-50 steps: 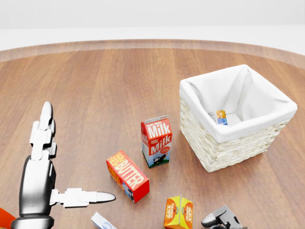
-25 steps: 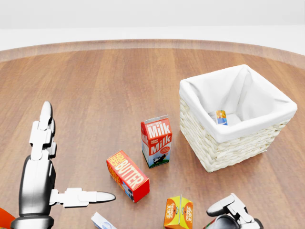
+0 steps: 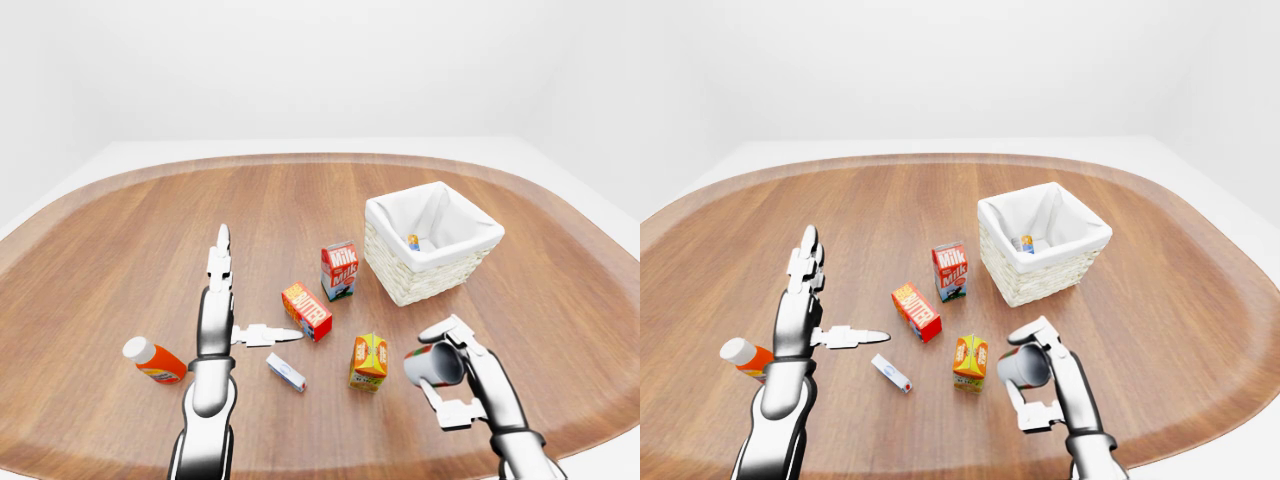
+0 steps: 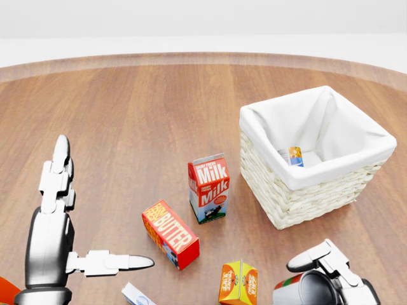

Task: Pick up the alphabet soup and the tomato sauce, and put them in the basket.

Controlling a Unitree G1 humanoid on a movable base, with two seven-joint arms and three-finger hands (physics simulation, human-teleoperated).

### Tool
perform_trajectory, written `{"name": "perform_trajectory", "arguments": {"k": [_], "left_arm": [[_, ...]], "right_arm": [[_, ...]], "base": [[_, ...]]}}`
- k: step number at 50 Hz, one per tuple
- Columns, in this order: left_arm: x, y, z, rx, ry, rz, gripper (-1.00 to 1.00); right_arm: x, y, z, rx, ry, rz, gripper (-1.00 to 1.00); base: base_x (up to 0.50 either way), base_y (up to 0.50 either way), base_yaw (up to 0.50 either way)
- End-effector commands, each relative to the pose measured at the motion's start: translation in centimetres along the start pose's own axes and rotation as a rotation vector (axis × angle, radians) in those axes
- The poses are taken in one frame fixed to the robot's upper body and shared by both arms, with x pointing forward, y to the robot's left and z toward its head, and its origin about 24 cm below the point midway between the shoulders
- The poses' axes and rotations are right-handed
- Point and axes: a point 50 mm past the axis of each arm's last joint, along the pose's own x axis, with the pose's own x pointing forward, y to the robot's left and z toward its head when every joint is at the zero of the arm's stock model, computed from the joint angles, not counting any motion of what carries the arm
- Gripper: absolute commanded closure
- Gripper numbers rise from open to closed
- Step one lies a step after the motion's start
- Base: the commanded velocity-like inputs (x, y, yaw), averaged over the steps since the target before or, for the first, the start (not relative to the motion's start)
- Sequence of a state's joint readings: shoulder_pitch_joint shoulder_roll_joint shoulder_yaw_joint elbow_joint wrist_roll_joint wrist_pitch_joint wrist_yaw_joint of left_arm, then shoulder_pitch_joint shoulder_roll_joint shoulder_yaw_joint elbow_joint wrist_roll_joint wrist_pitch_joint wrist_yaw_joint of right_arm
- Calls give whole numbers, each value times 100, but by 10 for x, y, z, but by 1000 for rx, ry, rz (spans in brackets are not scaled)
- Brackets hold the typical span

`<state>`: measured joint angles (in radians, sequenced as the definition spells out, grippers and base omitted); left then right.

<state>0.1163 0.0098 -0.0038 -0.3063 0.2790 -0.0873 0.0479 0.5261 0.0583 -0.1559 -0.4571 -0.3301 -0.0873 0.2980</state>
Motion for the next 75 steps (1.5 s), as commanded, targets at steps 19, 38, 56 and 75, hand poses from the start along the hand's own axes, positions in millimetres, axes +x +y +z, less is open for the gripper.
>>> {"name": "perform_trajectory", "arguments": {"k": [19, 38, 56, 75], "left_arm": [[0, 1, 2, 8, -9, -1, -100], [1, 1, 2, 6, -9, -1, -100], [0, 1, 0, 9, -4, -6, -100], [0, 1, 1, 8, -4, -6, -100]], "right_arm": [[-10, -27, 72, -3, -330, -67, 100], [-10, -40, 135, -140, -669, -129, 100], [5, -48, 175, -196, -811, -166, 100], [48, -58, 194, -246, -862, -191, 100]], "base": [[0, 0, 0], [0, 0, 0], [0, 0, 0], [0, 0, 0]]}}
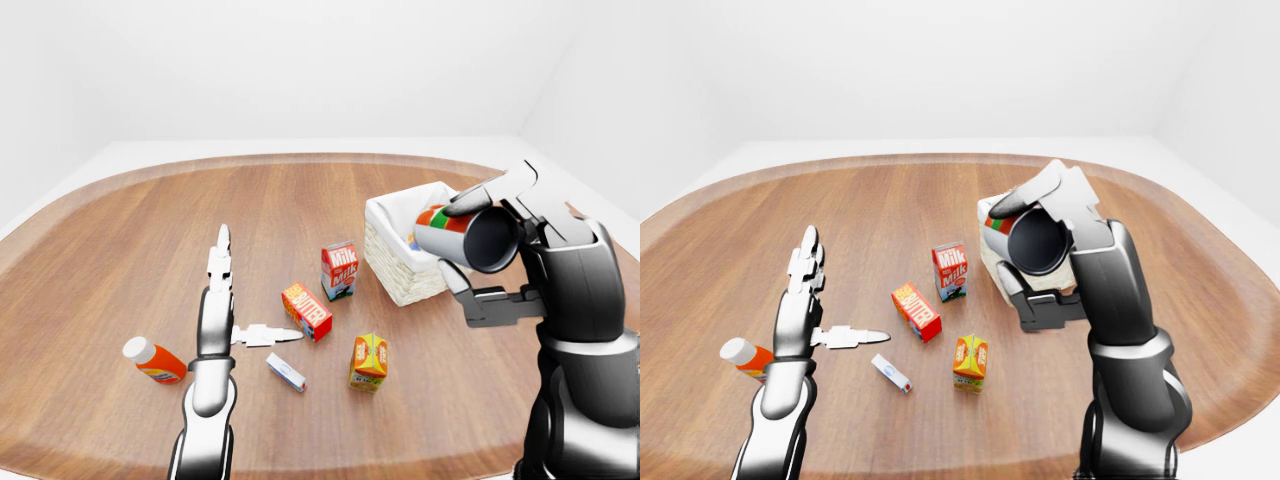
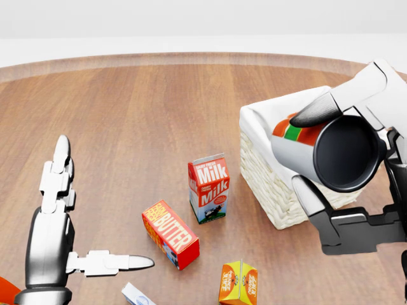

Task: Pick up the alphabet soup and the tomato sauce, and put them in the basket.

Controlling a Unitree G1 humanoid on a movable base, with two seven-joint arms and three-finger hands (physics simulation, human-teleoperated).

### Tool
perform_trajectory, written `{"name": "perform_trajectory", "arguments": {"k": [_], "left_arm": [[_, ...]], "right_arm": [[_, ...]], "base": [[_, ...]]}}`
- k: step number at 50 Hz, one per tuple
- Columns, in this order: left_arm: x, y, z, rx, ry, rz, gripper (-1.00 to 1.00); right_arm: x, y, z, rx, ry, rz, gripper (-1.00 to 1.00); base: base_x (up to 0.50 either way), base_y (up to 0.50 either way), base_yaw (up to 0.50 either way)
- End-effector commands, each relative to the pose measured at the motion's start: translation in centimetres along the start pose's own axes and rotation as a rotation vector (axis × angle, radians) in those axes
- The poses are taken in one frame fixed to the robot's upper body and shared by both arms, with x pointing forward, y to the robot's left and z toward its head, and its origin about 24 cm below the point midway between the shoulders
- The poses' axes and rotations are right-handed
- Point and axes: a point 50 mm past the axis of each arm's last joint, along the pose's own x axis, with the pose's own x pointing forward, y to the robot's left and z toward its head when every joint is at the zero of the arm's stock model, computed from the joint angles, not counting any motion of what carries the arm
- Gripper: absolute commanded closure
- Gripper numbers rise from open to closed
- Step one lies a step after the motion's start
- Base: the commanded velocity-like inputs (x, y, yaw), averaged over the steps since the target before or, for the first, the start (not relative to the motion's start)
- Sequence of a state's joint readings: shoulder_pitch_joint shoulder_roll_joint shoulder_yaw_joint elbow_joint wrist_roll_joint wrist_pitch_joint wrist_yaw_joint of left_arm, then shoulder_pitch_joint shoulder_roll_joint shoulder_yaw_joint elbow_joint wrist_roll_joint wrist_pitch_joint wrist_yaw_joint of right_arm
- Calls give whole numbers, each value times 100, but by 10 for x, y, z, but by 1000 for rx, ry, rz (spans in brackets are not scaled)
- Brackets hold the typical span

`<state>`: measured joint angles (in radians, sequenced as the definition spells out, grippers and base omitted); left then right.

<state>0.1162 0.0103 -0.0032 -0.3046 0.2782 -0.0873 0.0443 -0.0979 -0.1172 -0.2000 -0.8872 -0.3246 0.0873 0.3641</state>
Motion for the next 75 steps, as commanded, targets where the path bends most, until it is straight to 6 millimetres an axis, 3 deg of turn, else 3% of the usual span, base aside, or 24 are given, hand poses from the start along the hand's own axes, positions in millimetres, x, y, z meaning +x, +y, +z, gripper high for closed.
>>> {"name": "perform_trajectory", "arguments": {"k": [1, 9, 10, 30, 46, 56, 66, 75], "left_arm": [[0, 1, 1, 8, -6, -1, -100], [1, 1, 2, 5, -9, 2, -100], [1, 1, 1, 5, -8, 2, -100], [2, 2, 1, 3, -8, 4, -100], [1, 2, 2, 4, -10, -1, -100], [1, 1, 1, 5, -7, -2, -100], [0, 1, 0, 5, -2, -1, -100], [1, 1, 2, 3, -9, 1, -100]], "right_arm": [[29, -4, -16, -7, -17, -43, 100], [43, -3, -27, -35, 5, -29, 100], [42, 0, -38, -21, 52, -30, 100], [73, 7, -106, -57, 279, -22, 100], [85, 18, -133, -75, 325, -24, 100], [86, 23, -149, -86, 356, -18, 100], [81, 26, -185, -125, 523, -28, 100], [83, 31, -206, -163, 634, -18, 100]], "base": [[0, 0, 0], [0, 0, 0], [0, 0, 0], [0, 0, 0], [0, 0, 0], [0, 0, 0], [0, 0, 0], [0, 0, 0]]}}
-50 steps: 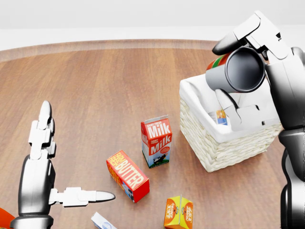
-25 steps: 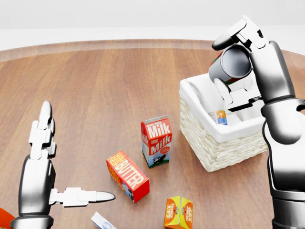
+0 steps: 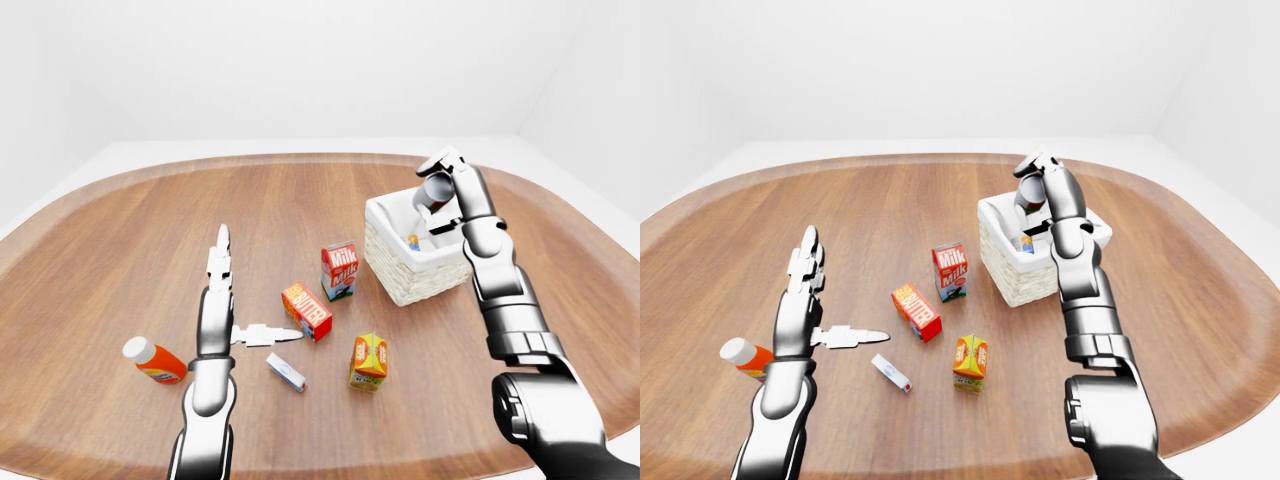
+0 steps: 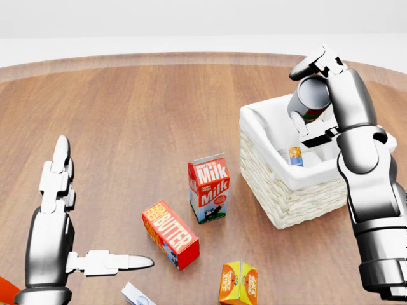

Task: Pick up the alphabet soup and the tomato sauce, and put them in the basket.

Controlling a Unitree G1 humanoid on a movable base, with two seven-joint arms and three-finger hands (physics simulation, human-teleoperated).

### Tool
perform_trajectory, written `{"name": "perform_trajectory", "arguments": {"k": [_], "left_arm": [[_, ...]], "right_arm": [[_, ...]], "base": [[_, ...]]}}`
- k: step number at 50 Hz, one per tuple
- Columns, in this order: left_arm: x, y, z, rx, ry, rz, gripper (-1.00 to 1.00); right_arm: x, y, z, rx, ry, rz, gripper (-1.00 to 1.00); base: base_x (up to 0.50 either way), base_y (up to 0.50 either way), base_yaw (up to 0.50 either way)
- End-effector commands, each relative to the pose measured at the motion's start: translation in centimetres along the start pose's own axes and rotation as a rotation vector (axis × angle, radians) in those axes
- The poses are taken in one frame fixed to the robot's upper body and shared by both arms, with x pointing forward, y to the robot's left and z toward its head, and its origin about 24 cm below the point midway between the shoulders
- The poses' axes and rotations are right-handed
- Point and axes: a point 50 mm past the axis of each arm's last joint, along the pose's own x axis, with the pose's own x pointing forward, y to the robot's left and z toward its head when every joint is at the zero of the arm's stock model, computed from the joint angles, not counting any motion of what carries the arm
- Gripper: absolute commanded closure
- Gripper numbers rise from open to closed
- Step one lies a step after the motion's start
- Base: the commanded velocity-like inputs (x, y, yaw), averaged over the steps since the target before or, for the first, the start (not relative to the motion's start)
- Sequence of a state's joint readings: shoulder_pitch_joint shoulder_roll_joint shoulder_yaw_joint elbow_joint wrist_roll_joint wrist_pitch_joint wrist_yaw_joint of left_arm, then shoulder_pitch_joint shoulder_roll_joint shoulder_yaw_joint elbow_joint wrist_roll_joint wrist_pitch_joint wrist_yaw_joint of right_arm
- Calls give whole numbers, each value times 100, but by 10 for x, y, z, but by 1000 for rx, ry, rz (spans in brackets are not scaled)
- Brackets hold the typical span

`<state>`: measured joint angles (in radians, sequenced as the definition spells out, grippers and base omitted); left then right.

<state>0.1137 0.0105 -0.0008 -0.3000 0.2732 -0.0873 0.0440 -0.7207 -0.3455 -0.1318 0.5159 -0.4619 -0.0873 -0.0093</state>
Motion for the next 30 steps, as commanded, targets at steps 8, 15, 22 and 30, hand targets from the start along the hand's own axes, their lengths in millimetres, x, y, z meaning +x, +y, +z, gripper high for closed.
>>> {"name": "perform_trajectory", "arguments": {"k": [8, 15, 22, 30], "left_arm": [[2, 2, 3, 5, -16, 3, -100], [2, 2, 2, 4, -13, 4, -100], [1, 1, 3, 5, -16, 2, -100], [2, 1, 2, 6, -12, 0, -100]], "right_arm": [[16, 10, -26, -37, 179, -36, 100], [18, 11, -31, -51, 214, -37, 100], [21, 13, -32, -66, 240, -42, 100], [25, 16, -30, -84, 257, -42, 100]], "base": [[0, 0, 0], [0, 0, 0], [0, 0, 0], [0, 0, 0]]}}
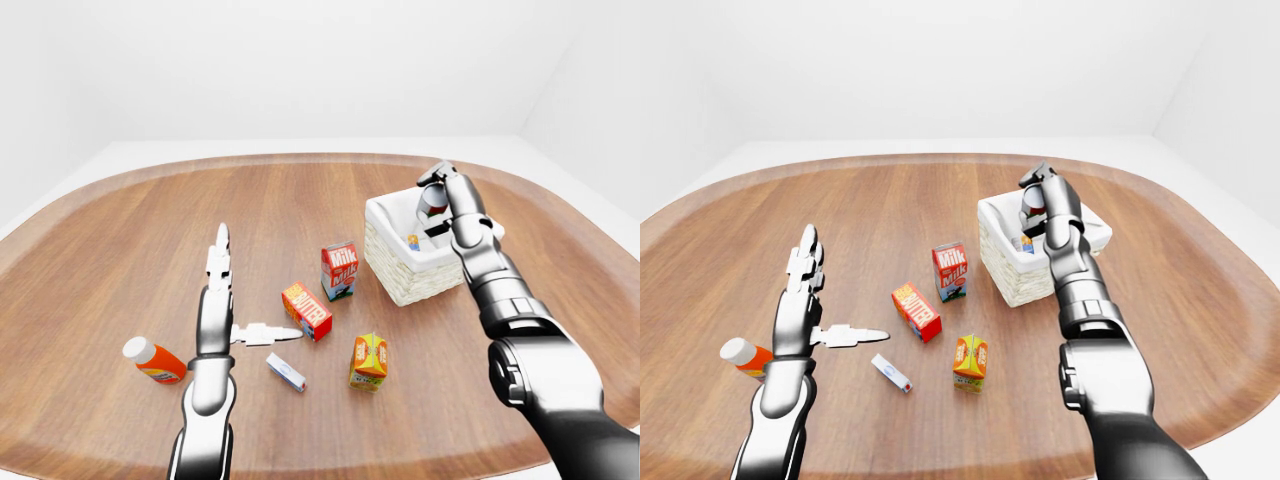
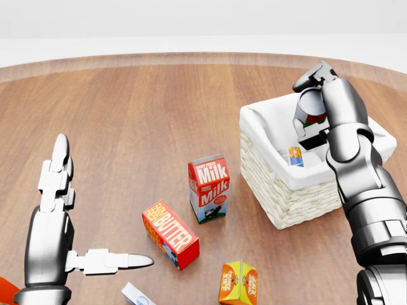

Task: Pick up the alphabet soup and the tomato sauce, and put them in the basket.

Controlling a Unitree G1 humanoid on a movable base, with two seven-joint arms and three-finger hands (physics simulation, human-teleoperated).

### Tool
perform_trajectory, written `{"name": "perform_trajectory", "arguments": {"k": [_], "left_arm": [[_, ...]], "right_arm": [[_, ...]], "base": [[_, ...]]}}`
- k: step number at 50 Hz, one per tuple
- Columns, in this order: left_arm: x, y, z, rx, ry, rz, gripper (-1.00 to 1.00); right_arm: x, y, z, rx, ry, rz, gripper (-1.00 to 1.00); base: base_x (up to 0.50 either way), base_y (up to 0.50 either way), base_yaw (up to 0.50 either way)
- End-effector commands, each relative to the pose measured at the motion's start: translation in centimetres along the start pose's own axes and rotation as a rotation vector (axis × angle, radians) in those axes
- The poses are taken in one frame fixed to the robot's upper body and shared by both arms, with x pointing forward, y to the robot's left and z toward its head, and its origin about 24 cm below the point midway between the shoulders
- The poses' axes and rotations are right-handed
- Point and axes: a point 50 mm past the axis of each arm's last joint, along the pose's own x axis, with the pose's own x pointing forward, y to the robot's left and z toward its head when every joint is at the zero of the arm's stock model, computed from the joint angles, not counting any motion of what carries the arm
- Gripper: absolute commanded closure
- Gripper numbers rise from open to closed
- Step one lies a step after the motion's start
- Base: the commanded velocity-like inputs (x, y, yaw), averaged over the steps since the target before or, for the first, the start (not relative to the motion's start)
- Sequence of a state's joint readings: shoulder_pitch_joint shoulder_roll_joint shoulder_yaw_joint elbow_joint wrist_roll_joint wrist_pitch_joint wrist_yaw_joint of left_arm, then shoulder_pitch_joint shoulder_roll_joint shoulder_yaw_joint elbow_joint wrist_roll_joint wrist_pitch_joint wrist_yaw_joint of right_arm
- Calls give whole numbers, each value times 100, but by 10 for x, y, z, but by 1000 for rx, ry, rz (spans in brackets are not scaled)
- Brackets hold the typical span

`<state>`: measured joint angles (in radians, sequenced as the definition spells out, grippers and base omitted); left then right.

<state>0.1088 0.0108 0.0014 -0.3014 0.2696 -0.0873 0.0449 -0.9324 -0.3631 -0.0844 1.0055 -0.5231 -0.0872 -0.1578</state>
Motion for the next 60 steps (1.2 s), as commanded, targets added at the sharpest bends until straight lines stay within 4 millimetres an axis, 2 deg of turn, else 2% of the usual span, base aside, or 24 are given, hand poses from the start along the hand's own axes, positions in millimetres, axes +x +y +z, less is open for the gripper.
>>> {"name": "perform_trajectory", "arguments": {"k": [1, 5, 22, 29, 50, 60], "left_arm": [[1, 1, 1, 9, -7, -4, -100], [0, 1, 1, 10, -7, -5, -100], [0, 0, 0, 12, 2, -8, -100], [0, 0, 1, 11, -3, -6, -100], [1, 1, 2, 8, -11, -4, -100], [0, 1, 2, 9, -11, -6, -100]], "right_arm": [[5, -1, 3, 8, 32, -53, 100], [8, 1, 10, 5, 24, -53, 100], [9, 11, 12, -11, 66, -46, 100], [10, 18, 19, -46, 47, -41, 100], [8, 23, 18, -106, 47, -48, 100], [3, 27, 7, -107, 77, -44, 100]], "base": [[0, 0, 0], [0, 0, 0], [0, 0, 0], [0, 0, 0], [0, 0, 0], [0, 0, 0]]}}
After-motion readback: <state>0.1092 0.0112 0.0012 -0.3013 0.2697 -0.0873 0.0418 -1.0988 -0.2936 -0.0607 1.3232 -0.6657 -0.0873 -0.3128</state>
